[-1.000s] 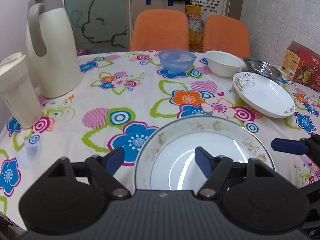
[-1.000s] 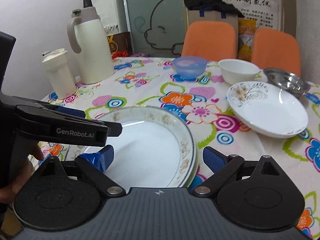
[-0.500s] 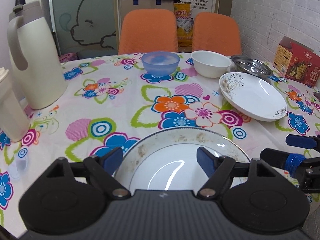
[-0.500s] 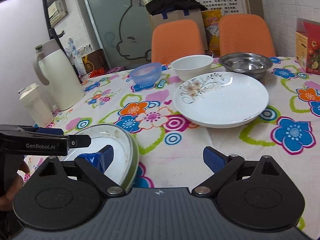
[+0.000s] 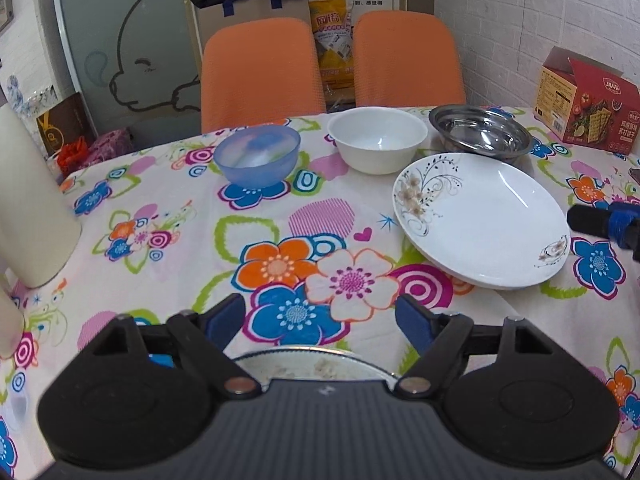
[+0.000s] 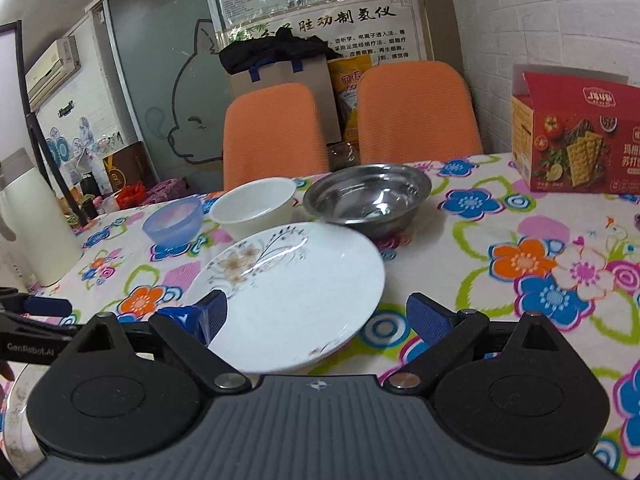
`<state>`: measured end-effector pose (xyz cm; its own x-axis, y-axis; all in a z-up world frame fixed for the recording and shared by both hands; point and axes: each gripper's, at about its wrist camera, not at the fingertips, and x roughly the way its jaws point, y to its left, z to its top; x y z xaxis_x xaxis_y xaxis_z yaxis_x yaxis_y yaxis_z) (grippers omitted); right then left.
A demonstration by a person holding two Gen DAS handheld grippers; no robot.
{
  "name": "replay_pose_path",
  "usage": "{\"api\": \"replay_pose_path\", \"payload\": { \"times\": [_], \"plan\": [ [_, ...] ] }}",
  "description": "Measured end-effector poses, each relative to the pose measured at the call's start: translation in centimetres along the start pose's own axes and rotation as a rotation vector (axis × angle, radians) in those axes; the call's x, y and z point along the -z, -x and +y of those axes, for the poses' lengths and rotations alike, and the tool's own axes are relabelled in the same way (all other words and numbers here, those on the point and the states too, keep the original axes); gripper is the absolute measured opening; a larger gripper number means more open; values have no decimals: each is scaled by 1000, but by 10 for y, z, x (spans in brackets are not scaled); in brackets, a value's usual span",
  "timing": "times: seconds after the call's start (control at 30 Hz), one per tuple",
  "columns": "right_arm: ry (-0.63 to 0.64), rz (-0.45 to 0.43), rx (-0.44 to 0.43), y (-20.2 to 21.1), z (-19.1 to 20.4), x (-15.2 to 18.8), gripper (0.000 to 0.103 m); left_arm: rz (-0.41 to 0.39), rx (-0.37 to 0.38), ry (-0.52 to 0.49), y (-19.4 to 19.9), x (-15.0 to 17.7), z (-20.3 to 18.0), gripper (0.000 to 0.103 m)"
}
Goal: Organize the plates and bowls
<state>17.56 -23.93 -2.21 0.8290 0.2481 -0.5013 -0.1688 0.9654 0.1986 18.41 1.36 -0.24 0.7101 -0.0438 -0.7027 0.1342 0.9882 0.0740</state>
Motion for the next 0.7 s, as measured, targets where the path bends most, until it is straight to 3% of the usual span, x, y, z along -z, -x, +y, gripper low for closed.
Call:
{"api": "replay_pose_path", "payload": {
  "times": [0.23, 0.47, 0.57, 0.7],
  "plan": [
    [31, 55, -12, -32, -18, -7, 84, 29, 1, -40, -19, -20, -15, 82],
    [30, 119, -15, -53, -27, -9, 84, 70, 164, 3, -51, -66, -18, 84],
    [35, 152, -10, -65, -26, -9, 84, 104, 189, 21, -77, -80, -27, 97],
    [46, 192, -16, -78, -22, -7, 84, 147, 183, -9, -102, -83, -39, 97]
  ]
}}
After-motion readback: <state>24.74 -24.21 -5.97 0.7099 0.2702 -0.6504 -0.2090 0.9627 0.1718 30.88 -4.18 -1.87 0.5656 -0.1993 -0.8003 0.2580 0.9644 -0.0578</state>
